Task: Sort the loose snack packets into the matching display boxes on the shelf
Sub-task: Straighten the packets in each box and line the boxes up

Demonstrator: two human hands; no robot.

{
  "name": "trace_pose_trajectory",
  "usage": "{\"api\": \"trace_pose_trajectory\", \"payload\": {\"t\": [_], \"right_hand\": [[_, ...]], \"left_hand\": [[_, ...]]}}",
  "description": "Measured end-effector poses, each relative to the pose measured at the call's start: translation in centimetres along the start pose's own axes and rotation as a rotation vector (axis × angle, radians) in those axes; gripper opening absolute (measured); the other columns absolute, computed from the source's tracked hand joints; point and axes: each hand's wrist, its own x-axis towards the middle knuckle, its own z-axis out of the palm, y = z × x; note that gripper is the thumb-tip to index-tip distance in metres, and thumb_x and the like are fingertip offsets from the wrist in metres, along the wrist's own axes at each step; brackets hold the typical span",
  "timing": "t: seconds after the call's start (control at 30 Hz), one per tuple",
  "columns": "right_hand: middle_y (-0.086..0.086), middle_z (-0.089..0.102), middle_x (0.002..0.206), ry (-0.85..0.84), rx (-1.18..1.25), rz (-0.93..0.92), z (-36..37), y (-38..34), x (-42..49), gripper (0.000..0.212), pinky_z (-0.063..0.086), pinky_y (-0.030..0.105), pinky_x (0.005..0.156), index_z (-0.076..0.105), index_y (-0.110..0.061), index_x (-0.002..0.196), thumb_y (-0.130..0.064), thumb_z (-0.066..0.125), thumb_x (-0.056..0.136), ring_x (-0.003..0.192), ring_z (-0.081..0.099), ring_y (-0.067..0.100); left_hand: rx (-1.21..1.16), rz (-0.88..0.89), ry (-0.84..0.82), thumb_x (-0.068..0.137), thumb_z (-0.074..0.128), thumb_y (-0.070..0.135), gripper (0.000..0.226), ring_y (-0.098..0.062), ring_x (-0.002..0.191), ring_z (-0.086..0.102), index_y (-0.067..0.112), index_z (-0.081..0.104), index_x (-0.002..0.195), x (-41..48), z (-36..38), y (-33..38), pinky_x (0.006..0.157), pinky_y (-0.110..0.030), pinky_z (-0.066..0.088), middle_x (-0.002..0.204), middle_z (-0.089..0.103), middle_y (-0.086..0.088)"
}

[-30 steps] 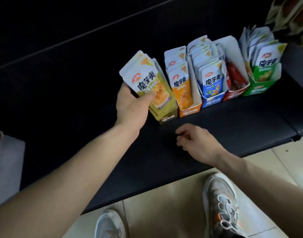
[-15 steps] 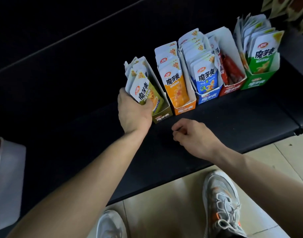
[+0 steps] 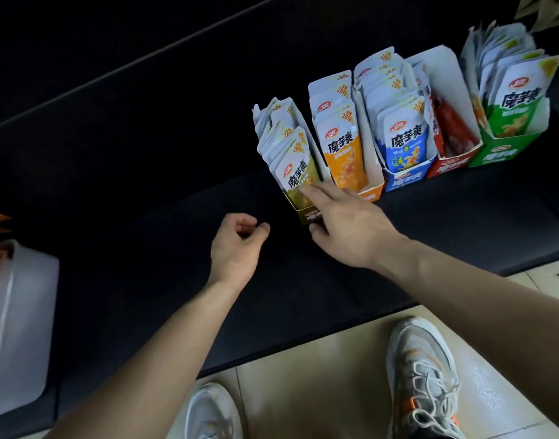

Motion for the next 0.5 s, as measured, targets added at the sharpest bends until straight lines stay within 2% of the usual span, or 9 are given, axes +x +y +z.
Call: {"api": "trace_pose_trajectory", "payload": {"t": [0.1, 0.17, 0.27, 0.4, 0.43, 0.5], "right_hand": [[-0.001, 0.043, 0.139, -0.089, -0.142, -0.030, 1.4, -0.4, -0.3, 0.061, 0.043, 0.045, 0.103, 0.034, -0.025, 0.148, -0.039, 0.055, 0.092, 0.122, 0.036, 0.030], [-0.004, 0.046, 0.132, -0.068, -0.101, -0.033, 1.9, -0.7, -1.3, 0.055, 0.045, 0.043, 0.099, 0.042, -0.027, 0.142, -0.040, 0.055, 0.090, 0.116, 0.037, 0.027], [-0.011, 0.052, 0.125, -0.093, -0.034, -0.049, 2.3, -1.8, -3.3, 0.048, 0.046, 0.038, 0.096, 0.049, -0.033, 0.136, -0.043, 0.053, 0.089, 0.109, 0.040, 0.020], [-0.022, 0.063, 0.113, -0.224, 0.073, -0.116, 1.3, -3.5, -5.4, 0.032, 0.048, 0.029, 0.092, 0.059, -0.043, 0.121, -0.048, 0.051, 0.089, 0.101, 0.055, 0.007], [-0.023, 0.065, 0.103, -0.198, 0.084, -0.120, 0.6, -3.8, -5.4, 0.025, 0.052, 0.031, 0.086, 0.062, -0.043, 0.111, -0.047, 0.051, 0.089, 0.093, 0.060, 0.005], [-0.019, 0.066, 0.093, 0.037, 0.126, -0.117, -1.1, -4.3, -4.8, 0.019, 0.055, 0.036, 0.076, 0.065, -0.036, 0.100, -0.044, 0.054, 0.087, 0.080, 0.062, 0.007]], "left_hand": [[-0.014, 0.028, -0.088, 0.086, 0.076, 0.036, 0.027, -0.005, 0.096, 0.063, 0.029, 0.062, 0.108, -0.3, -0.4, -0.6, 0.077, -0.017, 0.046, 0.102, 0.065, 0.012], [-0.041, 0.047, -0.171, 0.085, 0.077, 0.037, 0.034, -0.004, 0.098, 0.062, 0.034, 0.059, 0.113, -0.9, -0.8, -0.7, 0.081, -0.020, 0.049, 0.107, 0.065, 0.013], [-0.133, 0.083, -0.239, 0.084, 0.077, 0.043, 0.038, -0.007, 0.097, 0.065, 0.042, 0.058, 0.116, -1.9, -1.4, -1.5, 0.086, -0.031, 0.056, 0.107, 0.067, 0.014], [-0.218, 0.116, -0.325, 0.075, 0.082, 0.045, 0.053, -0.012, 0.095, 0.067, 0.051, 0.052, 0.118, -3.5, -2.3, -2.7, 0.083, -0.028, 0.057, 0.109, 0.066, 0.018], [-0.222, 0.121, -0.339, 0.076, 0.084, 0.040, 0.055, -0.012, 0.094, 0.067, 0.052, 0.050, 0.118, -3.8, -2.5, -3.1, 0.082, -0.028, 0.057, 0.110, 0.065, 0.019], [-0.214, 0.131, -0.351, 0.079, 0.085, 0.029, 0.057, -0.010, 0.092, 0.067, 0.055, 0.049, 0.116, -4.3, -2.7, -3.6, 0.081, -0.026, 0.057, 0.109, 0.064, 0.022]]}}
